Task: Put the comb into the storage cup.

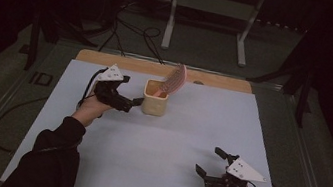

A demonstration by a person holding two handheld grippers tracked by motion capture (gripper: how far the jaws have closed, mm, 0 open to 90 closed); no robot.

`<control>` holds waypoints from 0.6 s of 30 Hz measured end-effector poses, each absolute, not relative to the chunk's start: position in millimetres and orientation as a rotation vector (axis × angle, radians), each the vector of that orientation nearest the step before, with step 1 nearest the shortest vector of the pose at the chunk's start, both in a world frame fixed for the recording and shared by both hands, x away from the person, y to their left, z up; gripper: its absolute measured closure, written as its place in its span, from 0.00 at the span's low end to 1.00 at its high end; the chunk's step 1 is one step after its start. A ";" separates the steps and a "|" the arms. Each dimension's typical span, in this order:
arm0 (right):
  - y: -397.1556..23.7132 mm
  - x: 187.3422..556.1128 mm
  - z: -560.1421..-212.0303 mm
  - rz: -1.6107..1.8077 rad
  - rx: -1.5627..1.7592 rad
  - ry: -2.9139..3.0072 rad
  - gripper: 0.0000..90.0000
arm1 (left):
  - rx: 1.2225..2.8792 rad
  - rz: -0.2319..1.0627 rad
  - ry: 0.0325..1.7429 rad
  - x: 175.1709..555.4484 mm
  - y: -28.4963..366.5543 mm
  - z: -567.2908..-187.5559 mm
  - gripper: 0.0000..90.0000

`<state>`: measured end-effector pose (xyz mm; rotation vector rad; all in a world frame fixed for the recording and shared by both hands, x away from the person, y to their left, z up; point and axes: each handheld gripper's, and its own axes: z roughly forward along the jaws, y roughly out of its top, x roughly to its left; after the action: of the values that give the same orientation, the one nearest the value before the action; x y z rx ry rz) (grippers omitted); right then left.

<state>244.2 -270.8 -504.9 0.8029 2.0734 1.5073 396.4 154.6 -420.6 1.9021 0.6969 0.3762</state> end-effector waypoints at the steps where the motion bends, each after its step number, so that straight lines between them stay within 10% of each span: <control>1: -270.8 244.2 -504.9 1.507 0.803 2.073 0.10 | 1.902 0.376 0.697 396.4 154.6 -420.6 0.00; 18: -270.3 244.1 -504.2 1.507 0.797 2.071 0.10 | 1.914 0.397 0.705 355.6 190.0 -428.3 0.00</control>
<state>244.1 -270.3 -504.2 0.7972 2.0712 1.5073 355.6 190.0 -428.3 1.9136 0.7050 0.3971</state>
